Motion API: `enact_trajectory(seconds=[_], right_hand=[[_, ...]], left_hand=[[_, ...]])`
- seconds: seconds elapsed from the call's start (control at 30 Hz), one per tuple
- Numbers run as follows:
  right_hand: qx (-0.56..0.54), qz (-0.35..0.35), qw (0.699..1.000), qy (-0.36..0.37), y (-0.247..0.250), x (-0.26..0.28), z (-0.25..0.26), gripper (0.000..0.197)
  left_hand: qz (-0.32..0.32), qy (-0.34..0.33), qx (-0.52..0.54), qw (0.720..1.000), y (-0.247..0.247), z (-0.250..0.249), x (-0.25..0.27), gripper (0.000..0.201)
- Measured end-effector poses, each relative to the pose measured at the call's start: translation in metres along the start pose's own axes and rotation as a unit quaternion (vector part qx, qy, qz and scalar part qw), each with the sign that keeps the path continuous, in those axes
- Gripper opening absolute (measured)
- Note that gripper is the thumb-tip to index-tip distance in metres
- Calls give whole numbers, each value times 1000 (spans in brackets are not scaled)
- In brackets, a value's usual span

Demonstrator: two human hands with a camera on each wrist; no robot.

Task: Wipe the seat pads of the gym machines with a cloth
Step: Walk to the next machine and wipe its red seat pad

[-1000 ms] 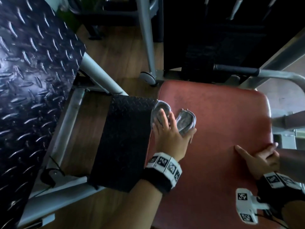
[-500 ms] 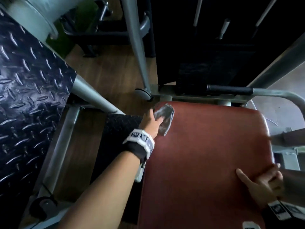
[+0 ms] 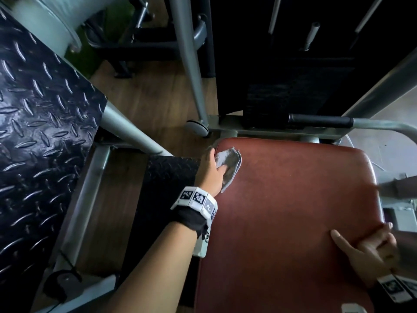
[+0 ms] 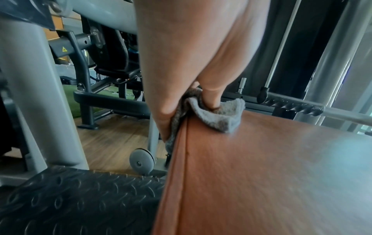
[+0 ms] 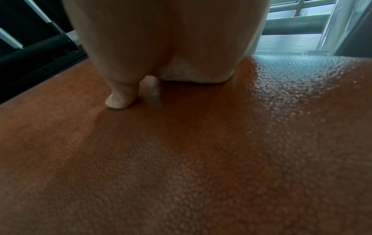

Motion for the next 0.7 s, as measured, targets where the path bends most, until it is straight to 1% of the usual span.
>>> enact_trajectory(seconds=[0.07, 0.13, 0.2, 0.33, 0.4, 0.47, 0.6, 0.7], right_hand=[[7, -21, 1000, -11, 2, 0, -2, 172], [13, -55, 998, -35, 5, 5, -2, 158], [8, -72, 997, -37, 7, 8, 1, 147], [8, -74, 997, -37, 7, 5, -2, 145], [13, -77, 996, -35, 8, 4, -3, 146], [15, -74, 997, -35, 10, 4, -2, 144], [9, -70, 997, -35, 10, 2, -6, 129], [0, -68, 997, -39, 8, 0, -11, 120]], left_hand=[[2, 2, 15, 1000, -1, 6, 7, 64], [15, 13, 7, 1000, -1, 5, 2, 62], [28, 23, -13, 999, 1, -3, -6, 62], [61, 25, -19, 998, 3, -7, -2, 66], [69, 34, -22, 997, 2, 7, 14, 67], [65, 42, -18, 997, -1, 28, 35, 66], [56, 61, 7, 997, -7, 65, 70, 64], [44, 59, 6, 997, -5, 60, 63, 61]])
Point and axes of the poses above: each hand's wrist, its own x-axis away from the middle knuckle, its own y-axis out of the back of the hand, z = x × y, the point moved 8 cm from there along -x, towards the middle knuckle, and after that the axes turned 13 degrees about y, right-handed, at the moved point
